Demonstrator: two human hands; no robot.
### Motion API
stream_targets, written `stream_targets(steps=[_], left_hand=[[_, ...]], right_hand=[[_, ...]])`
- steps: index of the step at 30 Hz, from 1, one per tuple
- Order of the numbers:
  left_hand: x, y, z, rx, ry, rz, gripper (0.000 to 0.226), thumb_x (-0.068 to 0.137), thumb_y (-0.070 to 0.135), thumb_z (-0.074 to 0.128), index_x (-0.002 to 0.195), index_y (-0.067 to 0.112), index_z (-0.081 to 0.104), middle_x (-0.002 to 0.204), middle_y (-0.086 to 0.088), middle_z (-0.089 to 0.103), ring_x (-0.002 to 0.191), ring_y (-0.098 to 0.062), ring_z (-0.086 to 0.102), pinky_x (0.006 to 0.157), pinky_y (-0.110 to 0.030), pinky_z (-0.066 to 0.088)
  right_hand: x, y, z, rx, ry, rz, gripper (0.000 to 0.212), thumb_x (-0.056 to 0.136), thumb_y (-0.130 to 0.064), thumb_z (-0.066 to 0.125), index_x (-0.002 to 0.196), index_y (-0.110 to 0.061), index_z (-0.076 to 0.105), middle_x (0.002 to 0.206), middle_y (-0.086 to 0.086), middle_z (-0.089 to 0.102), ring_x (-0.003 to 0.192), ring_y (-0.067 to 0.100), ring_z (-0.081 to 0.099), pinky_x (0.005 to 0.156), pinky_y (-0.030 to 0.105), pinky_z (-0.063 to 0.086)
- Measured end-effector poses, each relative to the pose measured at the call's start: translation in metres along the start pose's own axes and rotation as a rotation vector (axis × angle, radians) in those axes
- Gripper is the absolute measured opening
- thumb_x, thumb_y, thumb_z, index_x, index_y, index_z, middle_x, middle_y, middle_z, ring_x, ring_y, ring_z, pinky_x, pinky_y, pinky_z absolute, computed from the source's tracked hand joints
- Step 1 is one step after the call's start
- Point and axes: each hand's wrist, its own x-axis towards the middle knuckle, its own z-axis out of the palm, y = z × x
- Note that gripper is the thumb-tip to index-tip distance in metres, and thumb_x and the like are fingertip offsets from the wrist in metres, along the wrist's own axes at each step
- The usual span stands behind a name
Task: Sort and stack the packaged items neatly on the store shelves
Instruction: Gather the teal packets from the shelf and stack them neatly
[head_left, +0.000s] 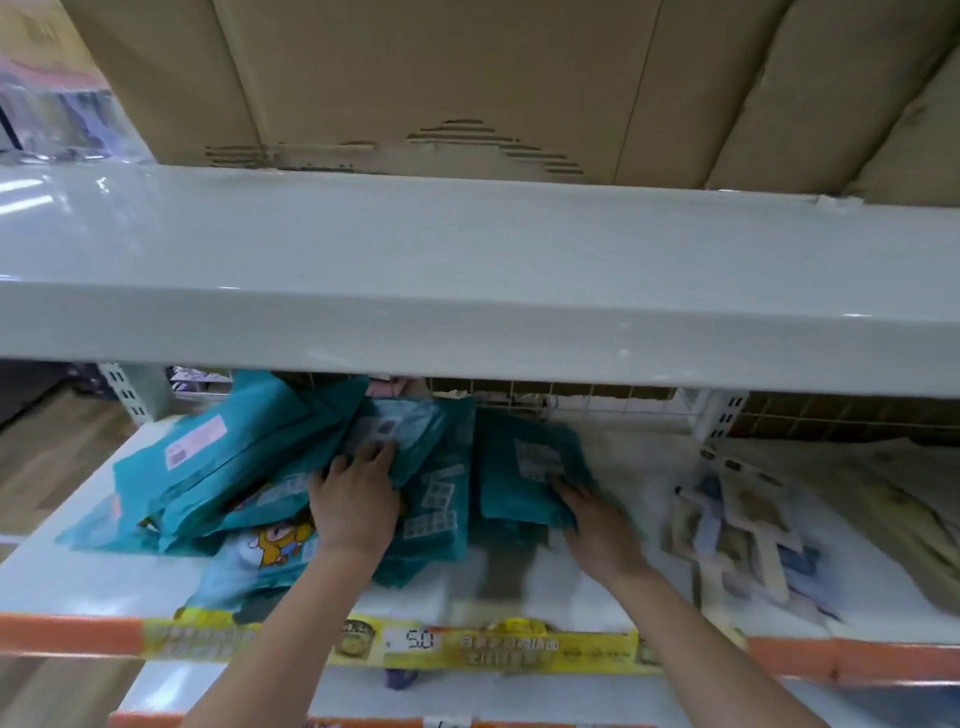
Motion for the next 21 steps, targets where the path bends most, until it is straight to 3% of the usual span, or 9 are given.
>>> stream_targets(steps=[4,7,9,11,13,15,18,21], left_hand=[[0.007,-0.003,-0.018,-0.259,0.100,0.025,0.063,0.072,0.005,0.071,0.132,0.019,0.058,0.109,-0.017,0.070,0.087,-0.039,0.066,0.073,-0.042,0.051],[0.011,0.003,-0.042,-0.479,0.229,0.023,0.056,0.082,0.006,0.066,0.136,0.017,0.054,0.114,-0.019,0.067,0.094,-0.042,0.064,0.069,-0.042,0.050],[0.011,0.008,-0.054,-0.574,0.323,0.058,0.054,0.081,0.001,0.061,0.133,0.009,0.055,0.119,-0.021,0.065,0.098,-0.045,0.063,0.072,-0.045,0.051],[0.010,0.011,-0.064,-0.644,0.365,0.036,0.055,0.076,-0.002,0.056,0.131,0.004,0.056,0.112,-0.025,0.066,0.091,-0.046,0.063,0.068,-0.043,0.048],[0.007,0.015,-0.074,-0.790,0.403,-0.036,0.056,0.075,0.004,0.048,0.130,0.003,0.054,0.094,-0.025,0.067,0.072,-0.042,0.060,0.061,-0.036,0.039],[0.004,0.021,-0.083,-1.024,0.427,-0.139,0.051,0.080,0.006,0.042,0.129,0.005,0.054,0.085,-0.016,0.061,0.060,-0.026,0.050,0.060,-0.031,0.035],[0.000,0.029,-0.087,-1.295,0.371,-0.322,0.028,0.094,0.004,0.043,0.116,0.010,0.059,0.097,-0.005,0.061,0.078,-0.018,0.051,0.068,-0.022,0.036],[-0.006,0.033,-0.075,-1.402,0.231,-0.486,0.021,0.098,0.010,0.041,0.102,0.017,0.060,0.093,0.000,0.059,0.088,-0.022,0.050,0.076,-0.027,0.034]], right_hand=[[-0.004,0.003,-0.013,0.054,0.182,-0.003,0.051,0.092,-0.013,0.053,0.142,-0.023,0.044,0.137,0.008,0.055,0.119,0.028,0.055,0.097,0.034,0.043],[-0.006,0.003,-0.025,0.122,0.342,0.046,0.043,0.089,-0.006,0.051,0.132,-0.011,0.055,0.119,0.015,0.065,0.104,0.032,0.063,0.087,0.034,0.048],[-0.010,0.001,-0.036,0.149,0.461,0.123,0.038,0.093,-0.018,0.041,0.126,-0.008,0.056,0.109,0.018,0.068,0.095,0.035,0.065,0.071,0.034,0.047],[-0.014,-0.001,-0.047,0.270,0.549,0.233,0.034,0.099,-0.024,0.039,0.124,-0.006,0.053,0.106,0.019,0.067,0.092,0.037,0.065,0.062,0.031,0.040],[-0.018,0.002,-0.056,0.494,0.612,0.367,0.030,0.099,-0.020,0.045,0.124,-0.004,0.050,0.112,0.019,0.064,0.099,0.036,0.063,0.068,0.032,0.042],[-0.020,0.010,-0.061,0.762,0.662,0.452,0.029,0.097,-0.013,0.046,0.125,-0.005,0.050,0.118,0.017,0.061,0.109,0.035,0.058,0.083,0.042,0.048],[-0.029,0.014,-0.066,1.053,0.688,0.565,0.038,0.096,-0.006,0.044,0.134,-0.006,0.045,0.126,0.012,0.055,0.116,0.029,0.052,0.102,0.046,0.041],[-0.050,0.014,-0.062,1.187,0.699,0.582,0.036,0.096,-0.002,0.046,0.132,0.001,0.045,0.124,0.013,0.053,0.113,0.025,0.050,0.096,0.034,0.039]])
